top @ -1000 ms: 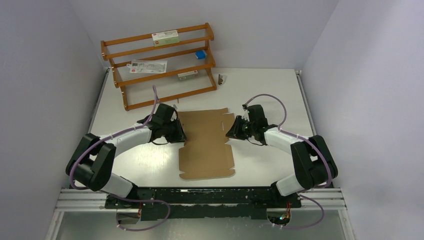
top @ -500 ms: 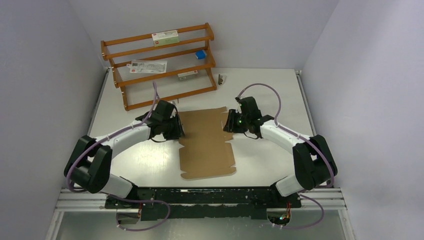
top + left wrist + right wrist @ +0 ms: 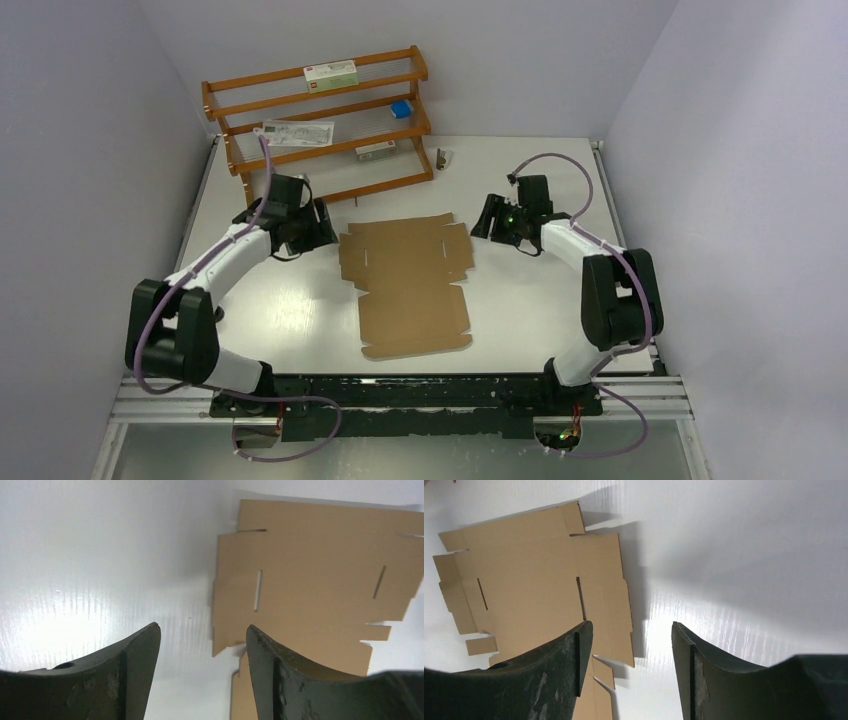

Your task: Fold the paper box

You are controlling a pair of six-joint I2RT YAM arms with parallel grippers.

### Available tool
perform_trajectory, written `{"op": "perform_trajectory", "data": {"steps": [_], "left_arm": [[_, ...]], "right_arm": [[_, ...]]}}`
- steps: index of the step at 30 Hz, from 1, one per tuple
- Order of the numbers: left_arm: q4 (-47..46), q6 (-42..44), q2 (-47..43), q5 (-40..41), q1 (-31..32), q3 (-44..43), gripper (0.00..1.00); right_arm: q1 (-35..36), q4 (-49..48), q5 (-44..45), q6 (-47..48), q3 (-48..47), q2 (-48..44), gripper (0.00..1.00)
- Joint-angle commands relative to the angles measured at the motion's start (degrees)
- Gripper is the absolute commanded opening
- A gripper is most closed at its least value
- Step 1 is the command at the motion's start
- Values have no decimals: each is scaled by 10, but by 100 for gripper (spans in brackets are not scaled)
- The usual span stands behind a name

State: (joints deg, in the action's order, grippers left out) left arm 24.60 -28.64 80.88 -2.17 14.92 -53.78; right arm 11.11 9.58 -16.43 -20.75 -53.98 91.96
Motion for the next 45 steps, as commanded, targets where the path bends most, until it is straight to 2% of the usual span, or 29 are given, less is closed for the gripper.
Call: {"op": "perform_trajectory", "data": {"steps": [1,9,14,19,23,30,35,40,45], "left_arm": [[0,40,52,-81,-34,-25,69],[-33,44,131,-146,-43,-50,69],[-47,43,172,-167,-43,-59,64],[-65,37,190,-180,-41,-51,52],[-65,35,195,-183,-34,-54,37],[-47,25,172,-145,-10,-65,18],[-10,25,165,-91,23,-88,11],[16,24,155,-43,59,-113,10],[31,22,157,-9,89,-131,9]], "right_arm": [[-11,-49,-71,-18,-2,40,64],[-12,-87,-106,-33,2,95,64],[-11,-109,-126,-46,2,117,57],[-4,-115,-135,-49,-2,127,47],[4,-109,-133,-47,-10,131,36],[25,-47,-65,-18,-34,105,14],[67,21,27,3,-64,90,2],[114,64,115,11,-82,76,0],[149,93,158,12,-101,71,0]]}}
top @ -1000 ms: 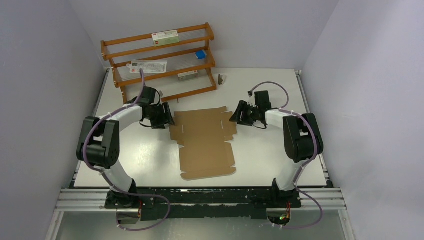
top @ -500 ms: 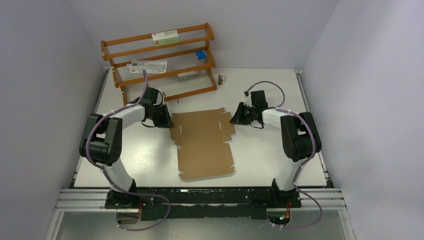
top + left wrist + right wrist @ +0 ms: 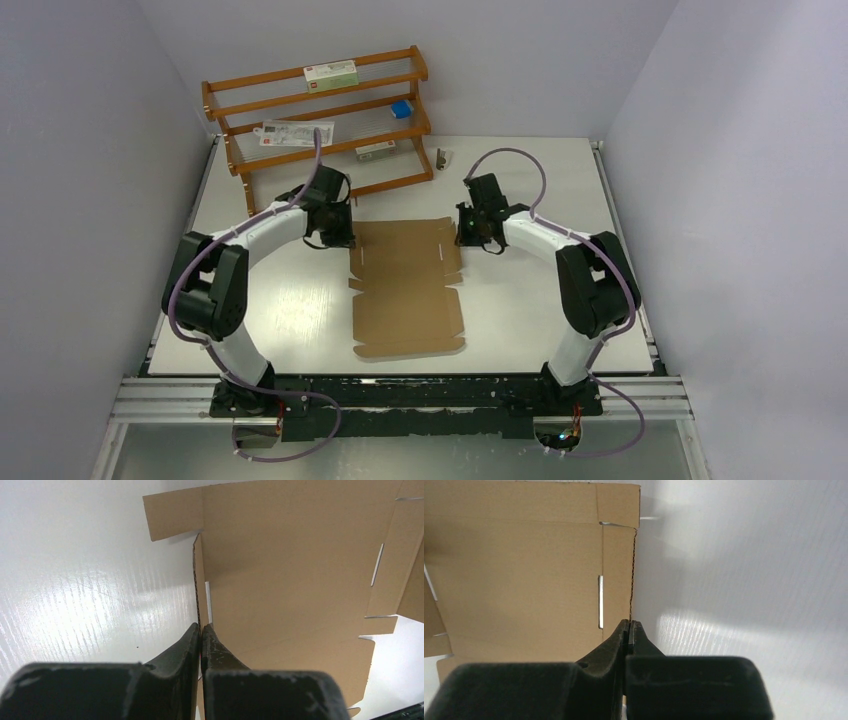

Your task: Fold the paper box

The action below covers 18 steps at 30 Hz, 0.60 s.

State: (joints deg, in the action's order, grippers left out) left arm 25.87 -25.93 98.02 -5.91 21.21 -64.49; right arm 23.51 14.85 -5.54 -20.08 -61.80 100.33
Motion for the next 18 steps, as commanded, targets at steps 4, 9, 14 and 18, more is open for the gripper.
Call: {"op": "perform_trajectory", "data": {"steps": [4,9,14,18], "left_arm": [[16,-16,-10,34,47,-28,8],[11,-27,-8,41,70,-39,8],[7,-30,-11,45,76,-44,9],[26,-19,-14,58,76,-48,10]], "right_arm": [[50,63,82,3,-45,-12,0],[79,82,89,-8,-79,-9,0],[91,78,84,-17,-82,-8,0],[89,78,110,-14,-67,-18,0]]}}
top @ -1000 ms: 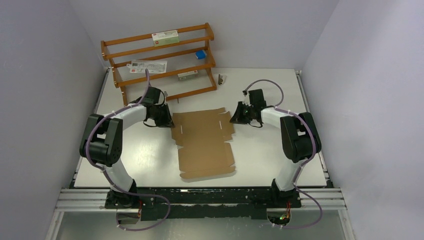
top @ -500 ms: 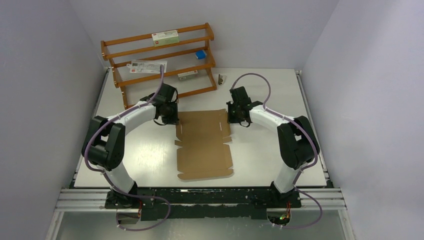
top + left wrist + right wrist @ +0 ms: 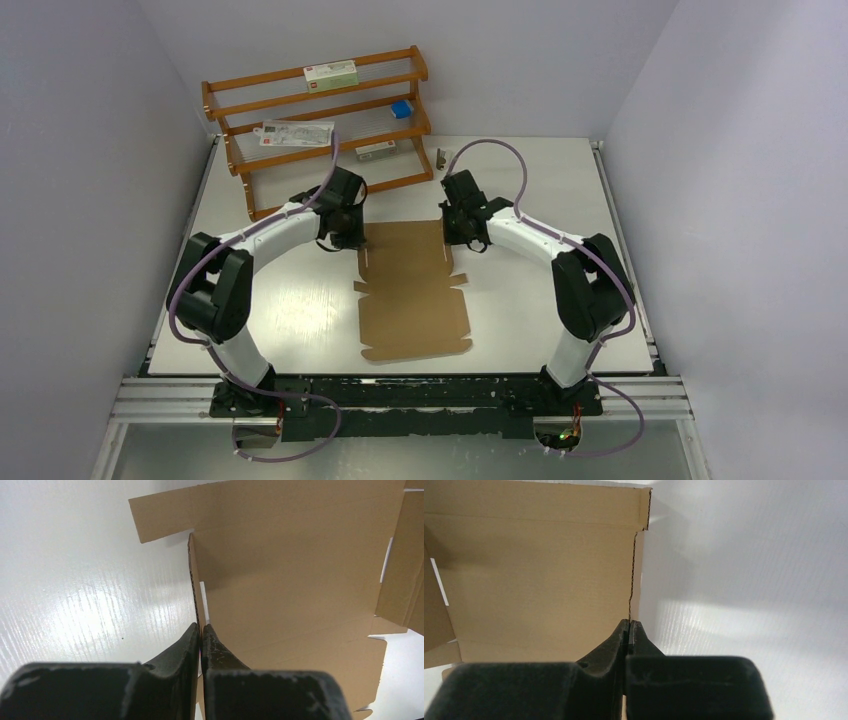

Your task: Fold the paper box

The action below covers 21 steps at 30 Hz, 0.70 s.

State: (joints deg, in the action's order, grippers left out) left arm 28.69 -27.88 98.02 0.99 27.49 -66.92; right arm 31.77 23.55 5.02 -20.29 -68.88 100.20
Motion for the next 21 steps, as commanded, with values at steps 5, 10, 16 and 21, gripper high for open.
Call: {"op": "perform_trajectory", "data": {"steps": [5,10,16,21], "left_arm": [[-9,17,-34,34,12,-8,11],[-39,63,-58,31,10,9,11],[-82,115,-85,31,8,25,12],[-106,145,-92,15,5,29,12]], "right_arm": [[-19,-22,2,1,31,-39,4],[-46,-45,-53,38,42,-58,25],[-103,-54,-161,90,10,-73,56],[-132,-45,-297,154,-71,-32,76]]}}
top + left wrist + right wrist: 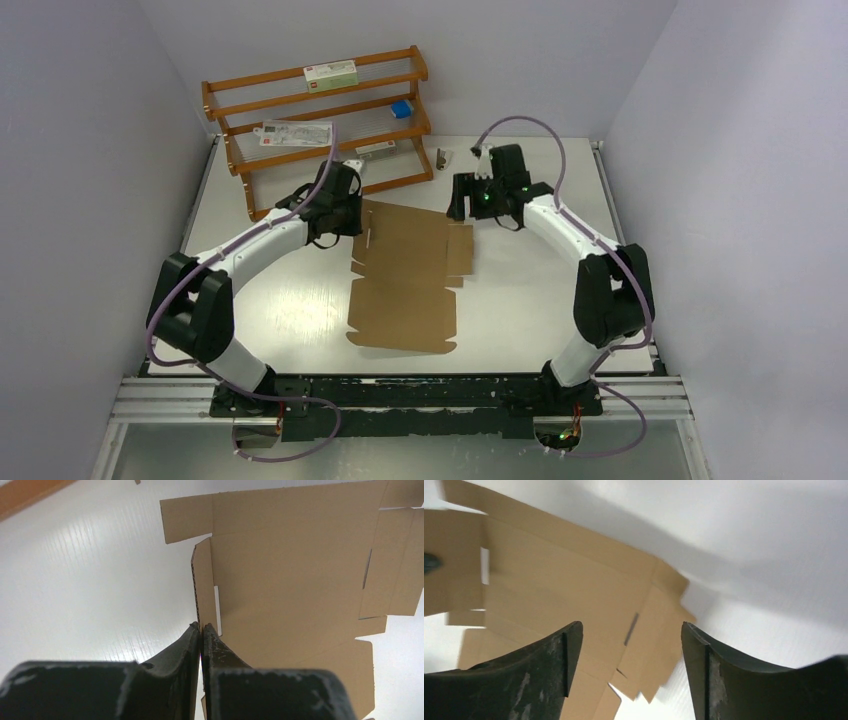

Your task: Fold the paper box

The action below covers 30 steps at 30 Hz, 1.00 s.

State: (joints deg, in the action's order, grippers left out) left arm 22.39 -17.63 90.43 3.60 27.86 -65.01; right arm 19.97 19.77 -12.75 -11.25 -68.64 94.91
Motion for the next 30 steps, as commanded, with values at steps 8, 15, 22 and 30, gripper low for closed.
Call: {"op": "perform_trajectory", "data": {"steps": [8,15,22,30], "left_arm": [[-80,67,-13,-45,-4,16,13],[-102,83,-18,-76,-6,18,13],[-107,92,-15,-92,-8,12,13],[-107,89,-21,-99,-10,15,13]], "right_arm": [[-16,39,-233,153,-227,150,85],[-15,75,-311,206,-289,241,84],[-16,88,-373,234,-315,290,76],[-15,149,-414,271,-359,333,52]]}}
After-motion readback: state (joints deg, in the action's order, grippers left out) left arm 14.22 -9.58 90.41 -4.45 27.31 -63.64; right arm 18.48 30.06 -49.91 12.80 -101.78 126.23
